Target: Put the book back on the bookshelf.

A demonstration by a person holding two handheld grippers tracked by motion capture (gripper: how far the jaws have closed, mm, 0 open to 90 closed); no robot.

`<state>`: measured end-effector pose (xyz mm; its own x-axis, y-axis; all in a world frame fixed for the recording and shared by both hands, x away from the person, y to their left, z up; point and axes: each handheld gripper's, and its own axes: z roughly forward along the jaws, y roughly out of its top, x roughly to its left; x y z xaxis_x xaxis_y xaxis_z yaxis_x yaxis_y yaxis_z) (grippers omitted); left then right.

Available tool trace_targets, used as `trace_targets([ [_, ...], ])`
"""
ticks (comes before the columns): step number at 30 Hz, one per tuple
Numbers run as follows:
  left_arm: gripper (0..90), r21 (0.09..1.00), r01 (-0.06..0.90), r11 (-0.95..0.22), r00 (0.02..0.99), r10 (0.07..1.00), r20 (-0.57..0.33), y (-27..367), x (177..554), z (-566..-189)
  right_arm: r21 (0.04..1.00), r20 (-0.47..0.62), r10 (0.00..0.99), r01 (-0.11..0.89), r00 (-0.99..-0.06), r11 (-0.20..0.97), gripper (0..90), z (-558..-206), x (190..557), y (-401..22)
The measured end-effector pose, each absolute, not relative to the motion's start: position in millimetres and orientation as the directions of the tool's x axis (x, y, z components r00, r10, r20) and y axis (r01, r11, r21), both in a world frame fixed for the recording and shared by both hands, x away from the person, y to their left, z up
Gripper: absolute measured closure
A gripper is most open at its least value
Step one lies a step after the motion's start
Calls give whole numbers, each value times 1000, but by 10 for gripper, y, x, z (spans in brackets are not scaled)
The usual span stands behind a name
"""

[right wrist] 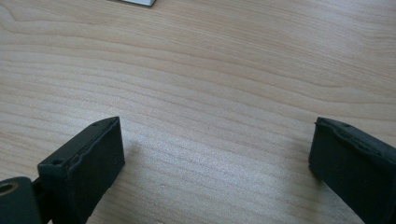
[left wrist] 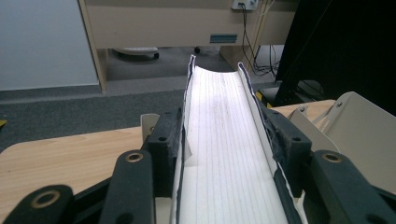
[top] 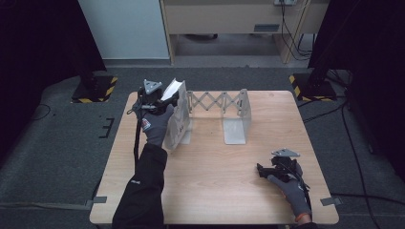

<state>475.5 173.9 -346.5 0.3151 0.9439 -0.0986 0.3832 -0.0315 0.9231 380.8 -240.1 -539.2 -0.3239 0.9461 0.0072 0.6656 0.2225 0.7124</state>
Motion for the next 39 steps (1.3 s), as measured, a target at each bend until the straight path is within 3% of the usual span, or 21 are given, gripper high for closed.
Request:
trace_targets([
  [12, 516, 901, 432, -44, 309, 946, -102, 1602, 4941, -3748, 711, 7, 943, 664, -333, 230, 37, -5392, 3809, -2406],
  [27, 496, 939, 344, -24, 324, 941, -95, 1610, 4763, -3927, 711, 5, 942, 664, -335, 232, 35, -5392, 3812, -2406],
  [34, 372, 949, 315, -7, 366, 924, -115, 1634, 4660, -3995, 711, 4, 942, 664, -334, 232, 35, -5392, 3812, -2406],
  [39, 352, 945, 321, -63, 387, 919, -71, 1756, 4442, -4095, 710, 2, 942, 664, -334, 234, 34, -5393, 3813, -2405],
])
